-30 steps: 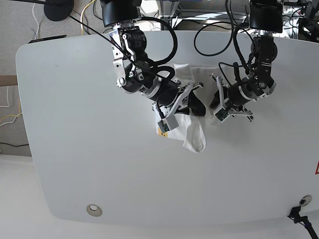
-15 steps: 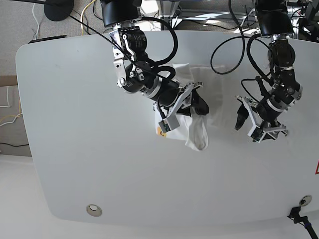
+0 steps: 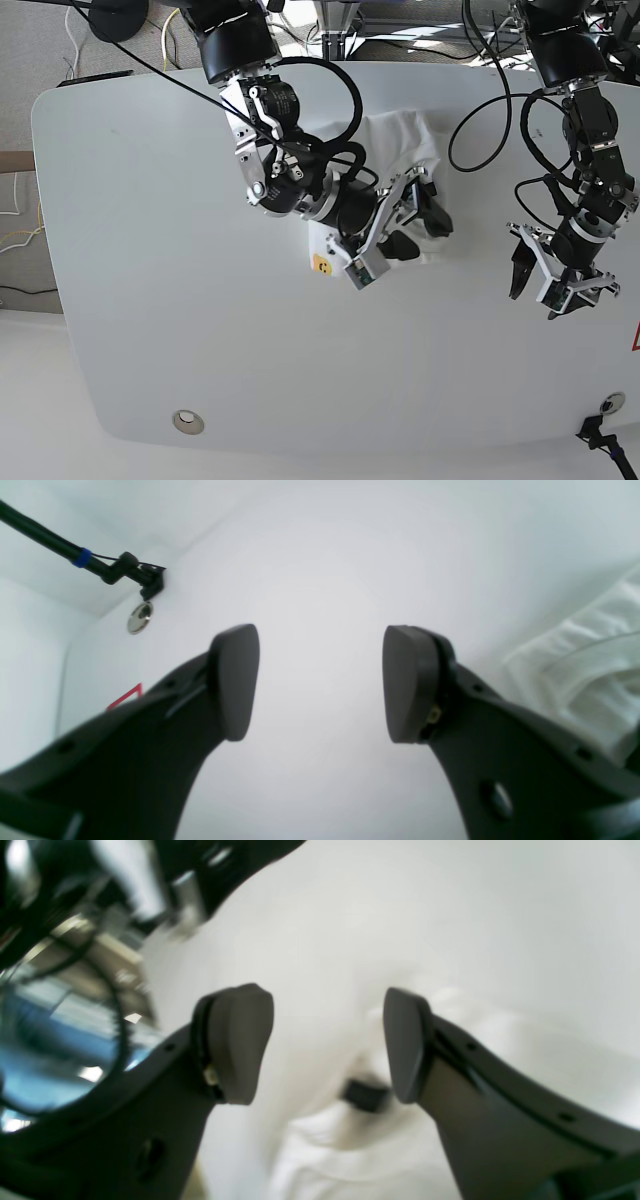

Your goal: Fold the T-shirt properly

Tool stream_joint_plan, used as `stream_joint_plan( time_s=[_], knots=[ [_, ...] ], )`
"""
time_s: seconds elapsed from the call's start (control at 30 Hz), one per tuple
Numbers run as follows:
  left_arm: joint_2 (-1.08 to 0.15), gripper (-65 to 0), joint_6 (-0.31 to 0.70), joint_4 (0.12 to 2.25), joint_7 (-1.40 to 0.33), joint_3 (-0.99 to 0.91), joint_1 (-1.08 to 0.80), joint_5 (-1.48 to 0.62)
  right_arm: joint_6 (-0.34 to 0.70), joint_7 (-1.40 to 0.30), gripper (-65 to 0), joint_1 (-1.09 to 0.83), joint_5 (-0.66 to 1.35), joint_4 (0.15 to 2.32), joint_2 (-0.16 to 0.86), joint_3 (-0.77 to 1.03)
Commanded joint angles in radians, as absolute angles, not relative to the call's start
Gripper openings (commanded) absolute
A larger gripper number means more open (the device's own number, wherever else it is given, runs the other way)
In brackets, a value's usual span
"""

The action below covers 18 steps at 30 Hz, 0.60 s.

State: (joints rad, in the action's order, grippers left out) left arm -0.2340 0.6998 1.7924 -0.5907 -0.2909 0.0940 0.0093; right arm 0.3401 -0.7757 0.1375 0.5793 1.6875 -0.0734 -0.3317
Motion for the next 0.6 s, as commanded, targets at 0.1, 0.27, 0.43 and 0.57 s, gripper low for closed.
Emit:
stream_joint_plan(
  time_s=[0.1, 0.27, 0.43, 0.57],
  knots=[
    [-0.159, -28.6, 0.698, 1.862, -0.704, -0.225, 0.099, -0.007, 0.34, -0.75, -37.8, 0.203, 0.585, 1.655, -0.002, -0.156],
    [-0.088, -30.1, 0.698, 1.922, -0.728, -0.157, -0.012, -0.007, 0.34, -0.75, -65.0, 0.243, 0.585, 1.543, 0.025, -0.107],
    [-0.035, -65.0, 0.698, 1.928, -0.725, -0.143, -0.113, -0.007, 0.34, -0.722, -65.0, 0.257, 0.587, 1.526, 0.019, -0.108],
    [-0.024, -65.0, 0.698, 1.919, -0.722, -0.143, -0.165, -0.005, 0.34, -0.674, -65.0, 0.263, 0.587, 1.437, -0.013, -0.11]
  ],
)
